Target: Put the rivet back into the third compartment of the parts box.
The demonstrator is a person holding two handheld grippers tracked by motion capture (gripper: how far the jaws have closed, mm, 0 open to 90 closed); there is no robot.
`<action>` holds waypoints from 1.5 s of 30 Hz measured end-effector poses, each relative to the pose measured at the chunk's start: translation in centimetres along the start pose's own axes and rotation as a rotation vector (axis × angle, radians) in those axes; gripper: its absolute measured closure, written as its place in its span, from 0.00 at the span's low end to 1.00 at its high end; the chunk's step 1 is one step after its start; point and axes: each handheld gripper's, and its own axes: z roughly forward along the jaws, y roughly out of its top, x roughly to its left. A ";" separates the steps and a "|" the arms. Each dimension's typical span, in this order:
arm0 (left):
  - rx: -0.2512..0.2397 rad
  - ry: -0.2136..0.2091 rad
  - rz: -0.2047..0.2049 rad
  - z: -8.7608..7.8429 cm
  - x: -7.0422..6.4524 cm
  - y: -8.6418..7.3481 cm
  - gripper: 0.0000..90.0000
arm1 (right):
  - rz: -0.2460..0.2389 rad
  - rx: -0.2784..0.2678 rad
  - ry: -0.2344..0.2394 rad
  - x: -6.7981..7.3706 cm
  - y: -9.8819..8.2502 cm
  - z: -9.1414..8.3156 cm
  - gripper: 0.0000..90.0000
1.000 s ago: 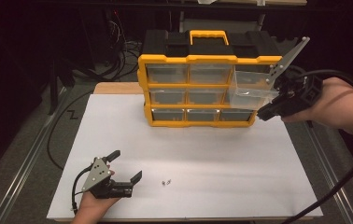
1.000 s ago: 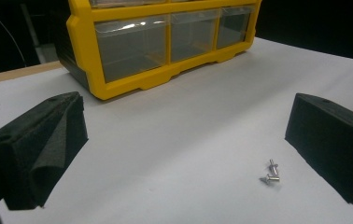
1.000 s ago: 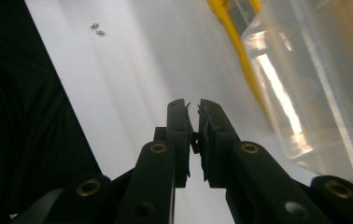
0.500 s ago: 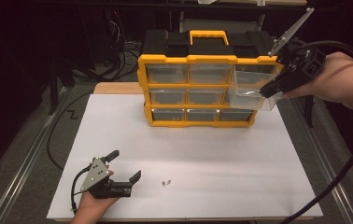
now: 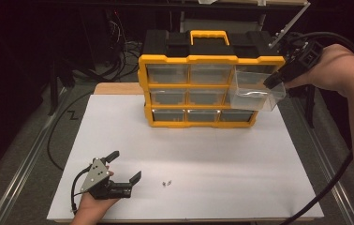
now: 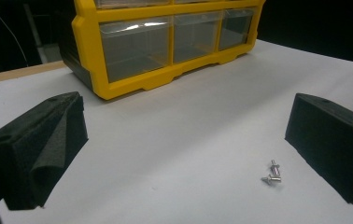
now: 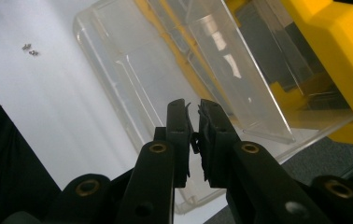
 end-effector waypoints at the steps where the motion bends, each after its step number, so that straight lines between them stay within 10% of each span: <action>1: 0.000 -0.001 0.000 0.0 0.0 0.0 0.00 | 0.002 0.000 0.005 -0.1 0.0 0.2 0.93; 5: 0.007 -0.001 0.004 0.0 0.0 0.0 0.00 | 0.004 0.005 0.020 -0.4 0.0 0.8 0.92; 10: 0.006 0.002 0.003 0.0 0.0 0.0 0.00 | 0.056 -0.042 -0.012 -0.3 0.2 -0.2 0.65; 27: 0.020 0.004 -0.001 0.3 -0.1 -0.2 0.00 | -0.016 -0.044 0.004 5.5 -2.9 -1.7 0.52; 45: 0.014 -0.003 0.002 0.3 -0.2 -0.1 0.00 | -0.086 -0.031 0.098 10.2 -5.0 6.8 0.18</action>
